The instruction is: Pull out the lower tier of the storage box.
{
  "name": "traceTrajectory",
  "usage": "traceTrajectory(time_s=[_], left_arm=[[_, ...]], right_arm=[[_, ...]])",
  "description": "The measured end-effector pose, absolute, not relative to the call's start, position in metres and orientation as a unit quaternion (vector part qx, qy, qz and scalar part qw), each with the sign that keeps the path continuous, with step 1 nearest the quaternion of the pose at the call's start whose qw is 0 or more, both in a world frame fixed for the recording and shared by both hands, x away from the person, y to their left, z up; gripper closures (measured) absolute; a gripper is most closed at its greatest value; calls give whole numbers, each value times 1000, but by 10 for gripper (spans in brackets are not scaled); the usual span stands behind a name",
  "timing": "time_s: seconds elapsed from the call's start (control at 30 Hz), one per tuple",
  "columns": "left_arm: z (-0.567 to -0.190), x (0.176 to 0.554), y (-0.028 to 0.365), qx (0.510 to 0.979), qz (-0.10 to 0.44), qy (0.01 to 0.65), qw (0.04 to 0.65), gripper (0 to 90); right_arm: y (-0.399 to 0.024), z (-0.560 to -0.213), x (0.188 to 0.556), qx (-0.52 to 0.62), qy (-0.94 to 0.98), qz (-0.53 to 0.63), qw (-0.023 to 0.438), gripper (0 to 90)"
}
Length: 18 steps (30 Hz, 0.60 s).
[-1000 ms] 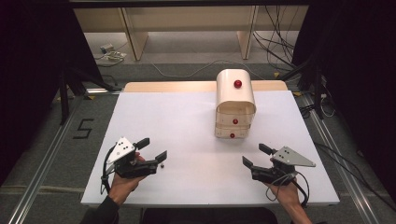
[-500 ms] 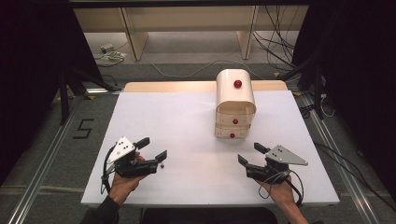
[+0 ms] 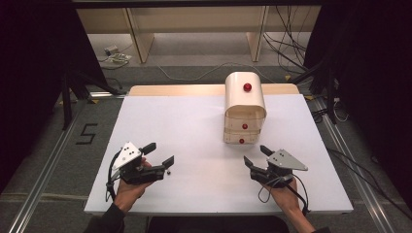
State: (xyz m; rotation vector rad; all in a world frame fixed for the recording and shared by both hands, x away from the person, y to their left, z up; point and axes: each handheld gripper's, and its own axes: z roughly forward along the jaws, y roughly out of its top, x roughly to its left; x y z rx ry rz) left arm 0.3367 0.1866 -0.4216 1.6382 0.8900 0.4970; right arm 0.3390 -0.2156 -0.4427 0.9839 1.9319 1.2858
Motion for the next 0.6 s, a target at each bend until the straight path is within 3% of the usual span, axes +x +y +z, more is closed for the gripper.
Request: traceTrajectory(time_s=[0.6], left_arm=[[-421, 337, 188, 695, 216, 380, 571, 156]], right_arm=[[-198, -458, 365, 388, 729, 461, 325, 359]])
